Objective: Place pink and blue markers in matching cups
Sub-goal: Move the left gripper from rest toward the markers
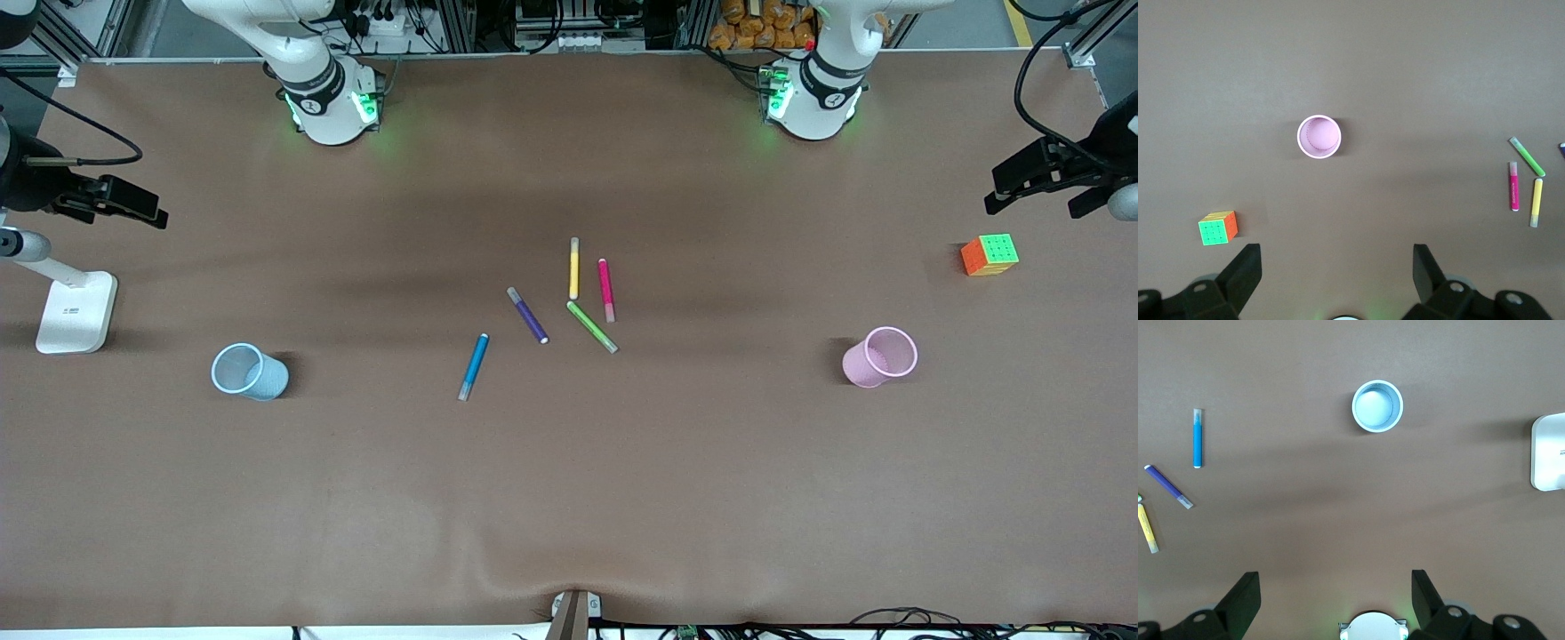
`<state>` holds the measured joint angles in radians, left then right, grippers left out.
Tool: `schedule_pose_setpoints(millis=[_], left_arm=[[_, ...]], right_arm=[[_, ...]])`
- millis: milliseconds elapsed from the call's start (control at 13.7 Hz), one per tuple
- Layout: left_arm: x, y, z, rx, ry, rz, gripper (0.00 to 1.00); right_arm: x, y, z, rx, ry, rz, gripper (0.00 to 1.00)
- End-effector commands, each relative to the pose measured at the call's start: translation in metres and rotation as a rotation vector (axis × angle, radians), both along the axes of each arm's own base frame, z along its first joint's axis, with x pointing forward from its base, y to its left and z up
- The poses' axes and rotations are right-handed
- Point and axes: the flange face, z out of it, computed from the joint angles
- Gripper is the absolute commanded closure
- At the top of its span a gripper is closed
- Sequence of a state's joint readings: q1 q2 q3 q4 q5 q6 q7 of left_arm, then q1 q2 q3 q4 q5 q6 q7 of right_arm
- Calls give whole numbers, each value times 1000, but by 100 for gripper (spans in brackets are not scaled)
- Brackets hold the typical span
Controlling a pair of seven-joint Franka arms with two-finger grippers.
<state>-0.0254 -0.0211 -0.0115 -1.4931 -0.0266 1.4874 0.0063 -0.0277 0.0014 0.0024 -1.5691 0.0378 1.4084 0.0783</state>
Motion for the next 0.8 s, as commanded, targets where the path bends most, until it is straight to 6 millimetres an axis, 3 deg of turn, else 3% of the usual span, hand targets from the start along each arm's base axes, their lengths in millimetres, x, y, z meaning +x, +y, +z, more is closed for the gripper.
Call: schedule_pose_setpoints(millis=[0, 437, 729], left_arm=[[-2, 2, 3, -13, 0, -18, 0], [1, 2, -1, -14, 7, -20, 0], [13, -15, -24, -13, 49, -38, 0]], right_arm=[[-3, 0, 4, -12, 0, -11, 0], [-3, 2, 5, -12, -5, -8, 0], [-2, 3, 6, -13, -11, -7, 0]])
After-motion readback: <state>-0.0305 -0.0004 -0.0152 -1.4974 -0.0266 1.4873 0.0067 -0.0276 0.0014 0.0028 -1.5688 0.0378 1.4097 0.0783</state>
